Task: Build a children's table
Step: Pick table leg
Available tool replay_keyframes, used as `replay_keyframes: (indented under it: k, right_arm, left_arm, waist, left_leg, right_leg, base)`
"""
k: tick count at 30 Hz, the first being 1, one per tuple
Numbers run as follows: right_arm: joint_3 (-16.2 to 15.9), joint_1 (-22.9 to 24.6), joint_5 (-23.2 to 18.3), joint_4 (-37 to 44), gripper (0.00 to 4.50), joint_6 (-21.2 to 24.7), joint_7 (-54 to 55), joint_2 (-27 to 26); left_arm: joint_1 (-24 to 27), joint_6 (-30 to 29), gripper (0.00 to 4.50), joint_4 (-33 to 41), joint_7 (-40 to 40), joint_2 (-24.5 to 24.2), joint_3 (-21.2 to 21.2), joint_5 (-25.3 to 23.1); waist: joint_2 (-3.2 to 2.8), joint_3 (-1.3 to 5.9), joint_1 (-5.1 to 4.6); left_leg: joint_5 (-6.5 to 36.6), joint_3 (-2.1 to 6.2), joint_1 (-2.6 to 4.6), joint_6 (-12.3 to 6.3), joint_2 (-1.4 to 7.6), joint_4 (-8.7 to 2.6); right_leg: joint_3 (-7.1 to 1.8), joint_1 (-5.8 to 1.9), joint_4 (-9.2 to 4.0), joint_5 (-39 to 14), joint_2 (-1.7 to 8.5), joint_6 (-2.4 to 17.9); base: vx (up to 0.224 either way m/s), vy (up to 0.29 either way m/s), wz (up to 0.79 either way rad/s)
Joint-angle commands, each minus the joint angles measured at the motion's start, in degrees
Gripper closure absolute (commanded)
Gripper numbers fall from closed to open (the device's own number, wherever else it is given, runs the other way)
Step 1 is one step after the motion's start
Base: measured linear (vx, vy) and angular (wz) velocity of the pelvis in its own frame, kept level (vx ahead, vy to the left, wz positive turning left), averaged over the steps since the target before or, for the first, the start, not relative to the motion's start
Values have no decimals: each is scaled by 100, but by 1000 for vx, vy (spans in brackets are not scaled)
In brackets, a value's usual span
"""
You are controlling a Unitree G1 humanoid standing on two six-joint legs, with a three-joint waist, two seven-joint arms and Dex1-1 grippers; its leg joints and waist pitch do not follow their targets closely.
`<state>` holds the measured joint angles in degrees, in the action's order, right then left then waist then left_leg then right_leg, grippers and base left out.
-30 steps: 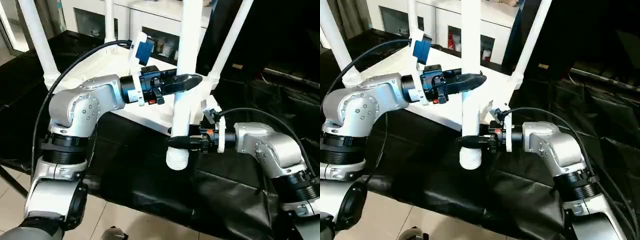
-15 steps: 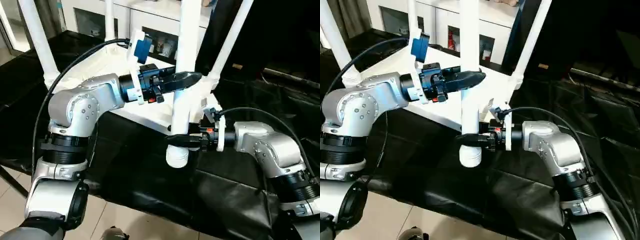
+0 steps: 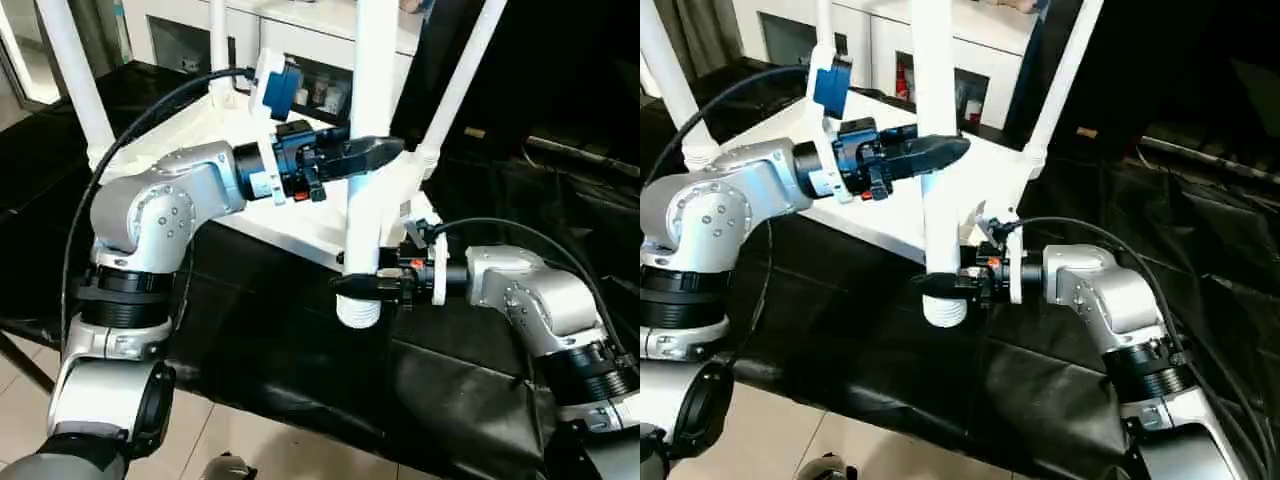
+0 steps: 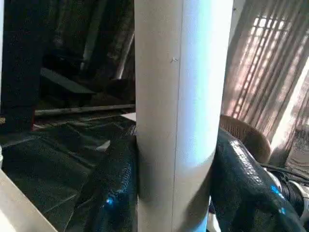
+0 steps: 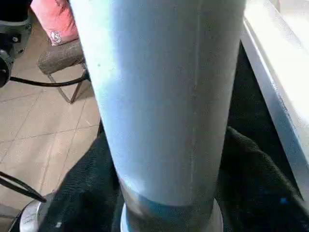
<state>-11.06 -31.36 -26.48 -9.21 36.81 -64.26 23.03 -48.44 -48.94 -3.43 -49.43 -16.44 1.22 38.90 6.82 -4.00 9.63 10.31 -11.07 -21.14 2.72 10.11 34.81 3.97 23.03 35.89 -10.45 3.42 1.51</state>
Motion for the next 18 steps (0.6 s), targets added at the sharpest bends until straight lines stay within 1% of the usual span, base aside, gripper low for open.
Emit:
replay_keyframes:
  k: [1,4,7,8,9,10,12,15,16,18]
  right_arm:
    - [99,-21,-5,9,223,-45,11,29]
    - [62,-29,30,-6,243,-111,-15,27]
    - [26,-22,69,5,250,-175,-24,23]
    - [15,-19,91,6,251,-227,-18,8]
    - [8,-17,107,5,251,-264,-14,-2]
    - [-8,-26,81,6,251,-187,-33,-4]
    - [-17,-34,48,27,184,-112,-62,3]
    - [-17,-35,20,51,175,-75,-89,9]
    - [-45,-35,56,73,171,-87,-89,31]
    - [-83,-30,102,79,169,-170,-115,63]
  left_arm:
    - [-77,-2,277,108,-45,35,-125,59]
    - [-95,-11,277,101,-68,33,-131,52]
    - [-88,-40,277,133,-91,34,-163,57]
    - [-75,-45,277,153,-99,42,-190,52]
    - [-65,-47,277,165,-103,48,-206,49]
    - [-57,-40,277,167,-99,57,-226,33]
    - [-58,-40,277,162,-99,58,-230,30]
    - [-61,-40,277,156,-101,58,-230,30]
    - [-68,-34,277,141,-108,57,-232,22]
    - [-79,-22,277,122,-119,57,-242,7]
  waist:
    - [-78,417,-6]
    - [-81,424,-4]
    - [-77,428,-8]
    - [-87,429,-4]
    - [-82,427,-6]
    - [-82,422,-8]
    - [-82,423,-9]
    - [-82,423,-4]
    - [-77,423,-5]
    - [-67,419,-8]
  left_leg:
    - [857,179,105,292,342,-402]
    - [831,182,106,297,346,-402]
    - [778,176,102,283,340,-397]
    - [771,179,103,283,341,-397]
    - [775,177,103,281,343,-399]
    - [819,177,103,285,339,-401]
    - [830,179,104,291,342,-400]
    - [815,179,104,284,344,-401]
    - [828,177,112,289,347,-401]
    - [856,177,104,293,342,-400]
  right_leg:
    - [-316,-297,-412,-1291,570,853]
    - [-315,-297,-405,-1263,573,846]
    - [-316,-299,-390,-1114,563,886]
    - [-316,-301,-385,-1091,566,896]
    - [-316,-298,-387,-1086,563,900]
    - [-316,-299,-397,-1162,566,894]
    - [-317,-299,-398,-1198,567,884]
    - [-318,-299,-397,-1171,567,886]
    - [-316,-292,-399,-1172,567,897]
    - [-317,-298,-403,-1235,567,879]
  base:
    - [0,0,0]
    - [0,0,0]
    - [0,0,0]
    - [0,0,0]
    - [0,0,0]
    - [0,0,0]
    - [0,0,0]
    - [0,0,0]
    - [0,0,0]
    - [0,0,0]
